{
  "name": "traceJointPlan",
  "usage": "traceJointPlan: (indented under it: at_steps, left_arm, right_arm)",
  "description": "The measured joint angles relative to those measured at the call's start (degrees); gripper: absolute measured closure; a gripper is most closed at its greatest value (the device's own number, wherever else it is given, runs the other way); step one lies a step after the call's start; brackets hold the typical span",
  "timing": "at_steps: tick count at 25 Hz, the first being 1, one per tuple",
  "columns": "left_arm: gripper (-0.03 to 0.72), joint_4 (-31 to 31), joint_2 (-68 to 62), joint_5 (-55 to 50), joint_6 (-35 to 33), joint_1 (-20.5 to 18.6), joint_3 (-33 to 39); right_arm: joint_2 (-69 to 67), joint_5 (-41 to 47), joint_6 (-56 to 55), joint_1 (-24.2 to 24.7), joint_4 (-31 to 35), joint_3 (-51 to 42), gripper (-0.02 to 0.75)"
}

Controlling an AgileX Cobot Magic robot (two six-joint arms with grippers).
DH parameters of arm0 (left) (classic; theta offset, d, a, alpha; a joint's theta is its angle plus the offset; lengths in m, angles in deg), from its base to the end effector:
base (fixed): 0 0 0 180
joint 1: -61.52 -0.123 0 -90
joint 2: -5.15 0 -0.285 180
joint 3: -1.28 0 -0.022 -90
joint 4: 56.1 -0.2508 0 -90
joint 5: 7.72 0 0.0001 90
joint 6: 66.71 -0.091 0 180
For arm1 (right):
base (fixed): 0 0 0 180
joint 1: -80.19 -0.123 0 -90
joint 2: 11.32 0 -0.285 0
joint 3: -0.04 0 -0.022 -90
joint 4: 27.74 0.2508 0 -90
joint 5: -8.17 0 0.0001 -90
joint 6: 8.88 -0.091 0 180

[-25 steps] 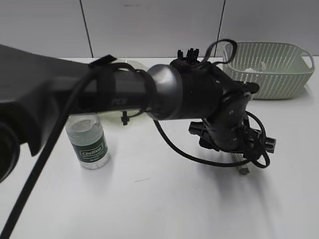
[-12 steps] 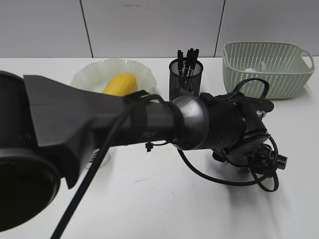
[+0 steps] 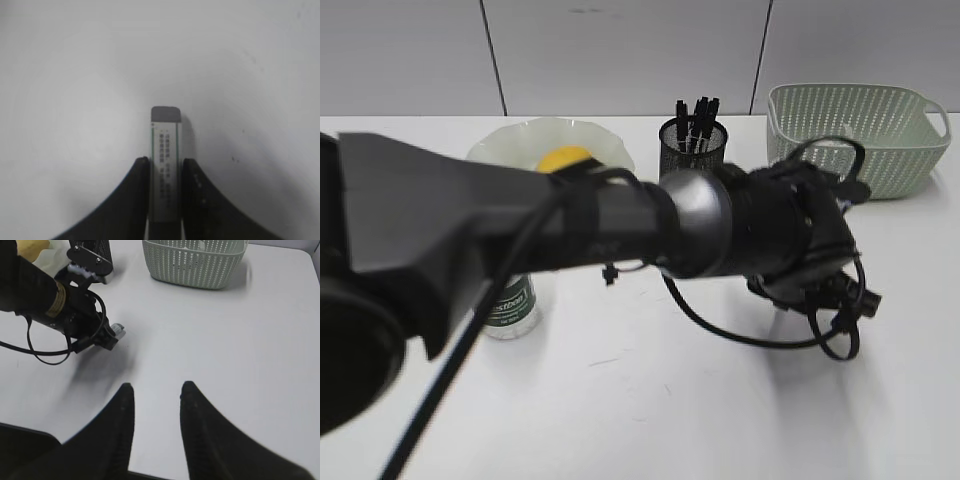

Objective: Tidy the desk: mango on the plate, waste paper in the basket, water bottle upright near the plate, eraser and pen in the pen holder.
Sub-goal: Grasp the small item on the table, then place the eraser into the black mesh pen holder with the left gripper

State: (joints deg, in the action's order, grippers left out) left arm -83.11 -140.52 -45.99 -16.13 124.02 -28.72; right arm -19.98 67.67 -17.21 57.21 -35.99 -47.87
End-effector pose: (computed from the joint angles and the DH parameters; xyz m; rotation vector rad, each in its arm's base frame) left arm 0.2598 -0.4436 0.1187 0.6555 2.4945 -0.2218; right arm 0.0013 -0.0117 0.2830 -0.2534 2.0060 0.1750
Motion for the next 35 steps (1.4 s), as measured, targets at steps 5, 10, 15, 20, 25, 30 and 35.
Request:
traceJointPlan:
  at_steps: [5,10,15,20,25,30,35]
  left_arm:
    - [0.547,6.99,11.24,3.94,-16.41,-6.57,0.05]
    - [0.547,28.94,18.87,8.11,-43.40,-17.64,-0.07]
    - [0.547,34.16,18.09,10.10,-55.02,-22.65,-0.07]
    - [0.547,34.65,13.23,21.71,-55.95,-22.67,-0.07]
    - [0.547,34.52,7.55,28.30,-56.17,-22.96,-0.07]
    - [0.544,34.41,5.38,27.72,-56.19,-23.76,0.03]
    - [0.350,33.56,5.38,26.13,-56.31,-23.87,0.03]
  right_arm:
    - [0.00,0.00,0.00,0.00,0.00,0.00,0.495]
    - [0.02,0.00,0.06,0.00,0.00,0.00,0.496]
    - [0.02,0.00,0.06,0.00,0.00,0.00,0.496]
    - [0.02,0.00,0.06,0.00,0.00,0.00,0.499]
    - [0.02,0.00,0.06,0.00,0.00,0.00,0.500]
    - [0.02,0.00,0.06,0.00,0.00,0.00,0.500]
    - [0.02,0.00,0.06,0.00,0.00,0.00,0.500]
